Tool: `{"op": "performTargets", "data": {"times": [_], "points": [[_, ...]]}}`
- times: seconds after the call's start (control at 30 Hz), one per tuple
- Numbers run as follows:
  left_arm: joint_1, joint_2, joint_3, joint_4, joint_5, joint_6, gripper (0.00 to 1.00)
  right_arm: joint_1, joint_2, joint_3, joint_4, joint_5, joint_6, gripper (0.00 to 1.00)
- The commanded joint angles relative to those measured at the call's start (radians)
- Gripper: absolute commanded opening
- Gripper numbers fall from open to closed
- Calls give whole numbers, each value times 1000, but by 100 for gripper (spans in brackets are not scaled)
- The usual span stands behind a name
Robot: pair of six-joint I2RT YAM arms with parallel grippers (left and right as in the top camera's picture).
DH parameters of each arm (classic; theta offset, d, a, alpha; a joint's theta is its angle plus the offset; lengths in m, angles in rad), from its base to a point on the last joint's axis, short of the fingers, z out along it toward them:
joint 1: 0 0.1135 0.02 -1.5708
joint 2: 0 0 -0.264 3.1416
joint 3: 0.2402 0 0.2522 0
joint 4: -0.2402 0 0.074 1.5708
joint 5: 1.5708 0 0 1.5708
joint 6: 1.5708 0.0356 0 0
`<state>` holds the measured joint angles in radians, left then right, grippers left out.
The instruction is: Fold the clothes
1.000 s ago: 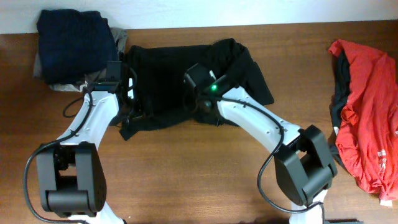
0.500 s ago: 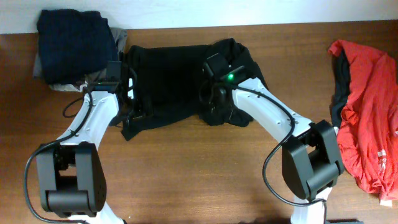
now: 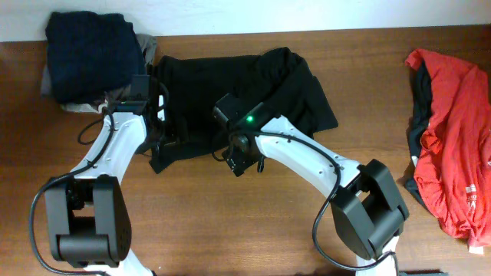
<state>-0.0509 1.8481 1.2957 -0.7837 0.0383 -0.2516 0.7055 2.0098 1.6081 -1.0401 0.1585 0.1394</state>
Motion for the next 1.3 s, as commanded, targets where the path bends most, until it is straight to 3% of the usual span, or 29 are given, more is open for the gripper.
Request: {"op": "performTargets", "data": {"times": [0.0,0.27,0.47,0.57,0.6,0.63,0.87,1.03,1.27], "points": [[-1,9,-3,3,11,-10,98,-8,65,11,13,130,-21,99],[-1,9,-4,2,11,-10,98,-6,141,11,101,153,-57,100],[-1,9,-4,3,11,-10,98,-7,146,11,137,222,-57,93],[-1,9,-4,3,11,-10,98,-7,147,11,144,220,-56,76],[-1,9,-4,3,11,-10,98,-8,148,11,146,220,-54,56],[-1,9,-3,3,11,-10,98,-9,148,11,147,220,-53,47],[-1,9,-4,2,11,-9,98,-27,151,12,136,225,-1,16],[-1,9,-3,2,11,-9,99,-33,147,31,94,267,63,4],[-1,9,-3,1,11,-9,98,-33,119,190,-135,270,166,4]]}}
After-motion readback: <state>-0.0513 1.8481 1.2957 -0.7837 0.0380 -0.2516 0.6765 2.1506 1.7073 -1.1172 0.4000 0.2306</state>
